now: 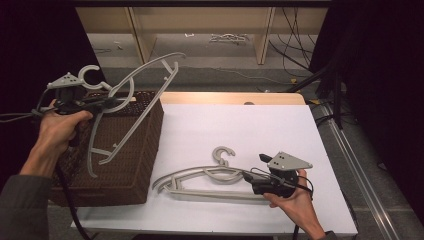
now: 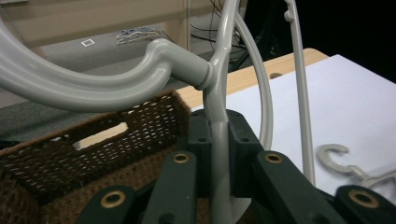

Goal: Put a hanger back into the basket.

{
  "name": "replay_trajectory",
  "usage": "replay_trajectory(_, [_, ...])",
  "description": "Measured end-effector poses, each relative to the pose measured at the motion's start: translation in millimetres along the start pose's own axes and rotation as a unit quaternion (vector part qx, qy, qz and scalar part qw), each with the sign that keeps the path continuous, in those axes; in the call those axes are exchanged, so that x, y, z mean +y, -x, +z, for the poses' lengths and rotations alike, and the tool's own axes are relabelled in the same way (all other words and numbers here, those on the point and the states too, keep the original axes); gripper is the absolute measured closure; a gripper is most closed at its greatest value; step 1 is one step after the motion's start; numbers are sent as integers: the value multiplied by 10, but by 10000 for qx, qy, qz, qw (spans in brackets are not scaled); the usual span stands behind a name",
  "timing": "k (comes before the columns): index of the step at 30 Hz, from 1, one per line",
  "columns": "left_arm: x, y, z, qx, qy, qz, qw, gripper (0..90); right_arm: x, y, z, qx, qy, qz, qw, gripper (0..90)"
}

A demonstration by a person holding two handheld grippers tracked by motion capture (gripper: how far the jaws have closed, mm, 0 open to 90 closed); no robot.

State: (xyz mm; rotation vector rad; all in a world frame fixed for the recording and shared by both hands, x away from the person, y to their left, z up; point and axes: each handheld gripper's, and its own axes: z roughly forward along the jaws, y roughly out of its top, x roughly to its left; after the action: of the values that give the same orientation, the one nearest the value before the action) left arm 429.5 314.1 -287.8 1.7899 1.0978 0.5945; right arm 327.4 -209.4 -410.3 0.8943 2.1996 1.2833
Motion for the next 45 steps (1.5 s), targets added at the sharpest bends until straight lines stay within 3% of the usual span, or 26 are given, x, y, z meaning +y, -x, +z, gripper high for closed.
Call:
replay_trajectory(11, [-309, -324, -47, 296, -10, 56, 9995, 823, -20, -11, 12, 32, -43, 0, 10000, 213])
replay_trajectory(12, [-365, -372, -52, 399, -93, 149, 9990, 824, -21, -12, 17, 46, -47, -3, 10000, 213])
replay_trajectory(14, [-412, -401, -56, 527, -235, 255, 9980, 823, -25, -13, 21, 34, -73, -1, 10000, 212])
replay_trajectory(21, [-559, -487, -60, 594, -463, 232, 9969, 823, -36, -16, 37, 53, -105, -32, 9999, 213])
replay_trajectory(30, [-703, -584, -63, 702, -582, 192, 9956, 823, -40, -12, 43, 55, -140, -27, 9999, 215])
replay_trajectory(35, [-835, -663, -23, 792, -741, 139, 9940, 822, -38, -14, 46, 52, -139, -23, 9999, 215])
replay_trajectory(36, [-849, -677, -25, 798, -861, 235, 9928, 823, -40, -14, 47, 51, -145, -35, 9999, 215])
replay_trajectory(38, [-886, -683, 3, 850, -877, 178, 9924, 822, -39, -15, 50, 54, -135, -38, 9999, 215])
replay_trajectory(39, [-895, -714, -7, 835, -1037, 308, 9906, 822, -38, -15, 52, 52, -131, -33, 9999, 215])
replay_trajectory(40, [-919, -704, 27, 866, -903, 122, 9921, 822, -38, -12, 53, 52, -145, -60, 9999, 215])
replay_trajectory(41, [-920, -733, 10, 862, -1102, 296, 9897, 822, -40, -16, 52, 64, -169, -47, 9998, 215])
replay_trajectory(43, [-945, -722, 43, 900, -1087, 244, 9897, 822, -39, -16, 51, 64, -155, -44, 9998, 215])
replay_trajectory(45, [-964, -717, 70, 941, -1265, 416, 9866, 822, -38, -13, 54, 50, -144, -40, 9999, 215])
